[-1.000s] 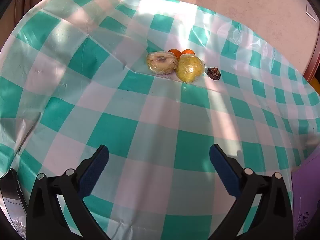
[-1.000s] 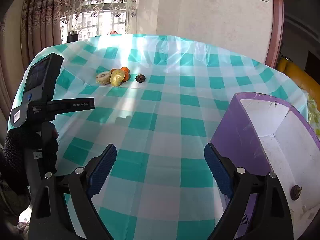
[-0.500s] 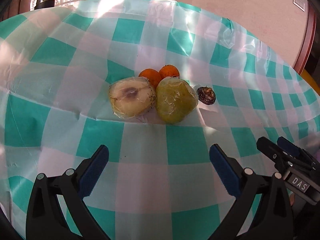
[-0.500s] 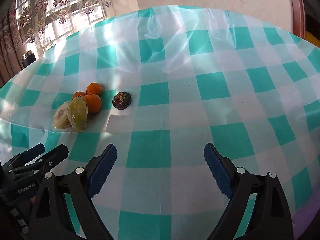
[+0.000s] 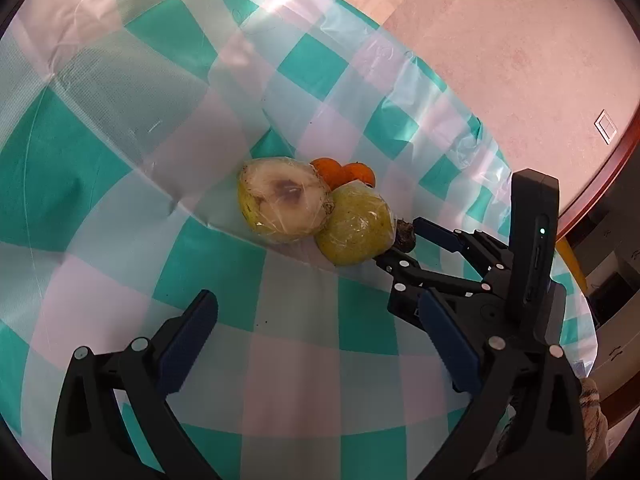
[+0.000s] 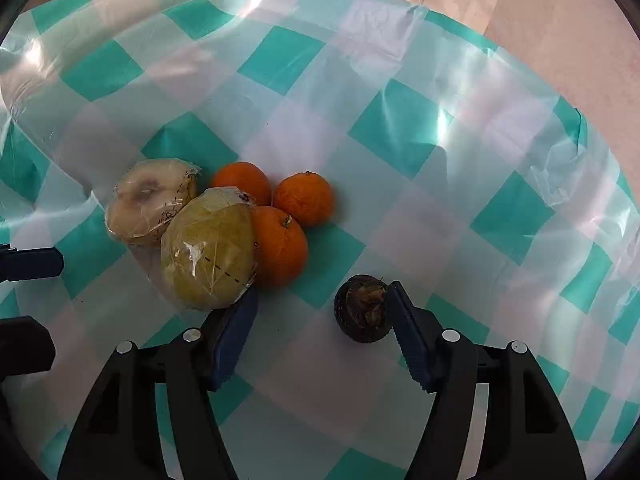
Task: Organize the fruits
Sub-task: 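Grasp an orange with the right tool, then grasp the plastic-wrapped yellow-green fruit with the left tool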
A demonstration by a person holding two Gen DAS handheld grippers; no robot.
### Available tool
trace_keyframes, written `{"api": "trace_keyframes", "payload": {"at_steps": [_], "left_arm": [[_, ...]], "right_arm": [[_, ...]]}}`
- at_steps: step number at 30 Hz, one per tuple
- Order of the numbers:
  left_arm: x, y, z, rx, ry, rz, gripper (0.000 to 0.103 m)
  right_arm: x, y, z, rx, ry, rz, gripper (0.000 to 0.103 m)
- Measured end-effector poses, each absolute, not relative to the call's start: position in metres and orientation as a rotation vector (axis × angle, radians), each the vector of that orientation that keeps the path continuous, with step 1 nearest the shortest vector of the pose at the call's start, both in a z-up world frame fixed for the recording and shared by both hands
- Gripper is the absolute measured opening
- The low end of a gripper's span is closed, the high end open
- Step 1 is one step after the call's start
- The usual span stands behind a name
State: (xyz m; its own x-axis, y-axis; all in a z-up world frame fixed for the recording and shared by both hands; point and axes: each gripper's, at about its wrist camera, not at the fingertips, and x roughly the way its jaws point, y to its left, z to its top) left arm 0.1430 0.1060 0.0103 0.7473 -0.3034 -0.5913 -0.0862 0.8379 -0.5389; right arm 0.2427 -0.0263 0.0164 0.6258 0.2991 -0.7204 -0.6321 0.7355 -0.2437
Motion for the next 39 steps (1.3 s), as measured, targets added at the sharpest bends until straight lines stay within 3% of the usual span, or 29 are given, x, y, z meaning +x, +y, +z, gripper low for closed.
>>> {"api": "trace_keyframes", "payload": {"at_steps": [11,15,17,24,29,32,33,34,38,39], "left_arm": [[0.140,0.111,0.010,-0.592,0.715,-0.110,0.101],[0.138,0.113,0.010,-0.596,0.707,-0.104,0.101],[0.138,0.114,0.009,-0.599,0.712,-0.099,0.101],[0.136,0.110,0.012,-0.564,0.707,-0.091,0.101],[0.135,0.105,0.014,-0.537,0.704,-0.083,0.101],[0.135,0.105,0.014,-0.537,0.704,-0.081,0.101],[0.136,0.105,0.014,-0.536,0.705,-0.082,0.101],[0.136,0.105,0.014,-0.536,0.706,-0.082,0.101],[0.137,0.105,0.014,-0.532,0.708,-0.074,0.101],[0.137,0.105,0.013,-0.534,0.711,-0.072,0.101]], "right_arm": [[0.269,-0.006,0.026,-0.505,0.733,0.754,0.068],[0.263,-0.014,0.033,-0.421,0.705,0.747,0.058],[0.255,-0.028,0.046,-0.336,0.703,0.750,0.032],[0.218,-0.100,0.051,-0.126,0.789,0.536,0.028],[0.184,-0.127,0.031,-0.091,0.866,0.467,0.029],[0.176,-0.115,0.013,-0.112,0.889,0.495,0.051],[0.178,-0.108,0.008,-0.128,0.887,0.482,0.064],[0.181,-0.103,0.007,-0.140,0.887,0.466,0.066],[0.207,-0.088,0.006,-0.144,0.895,0.433,0.066],[0.211,-0.086,0.005,-0.163,0.891,0.401,0.055]]}}
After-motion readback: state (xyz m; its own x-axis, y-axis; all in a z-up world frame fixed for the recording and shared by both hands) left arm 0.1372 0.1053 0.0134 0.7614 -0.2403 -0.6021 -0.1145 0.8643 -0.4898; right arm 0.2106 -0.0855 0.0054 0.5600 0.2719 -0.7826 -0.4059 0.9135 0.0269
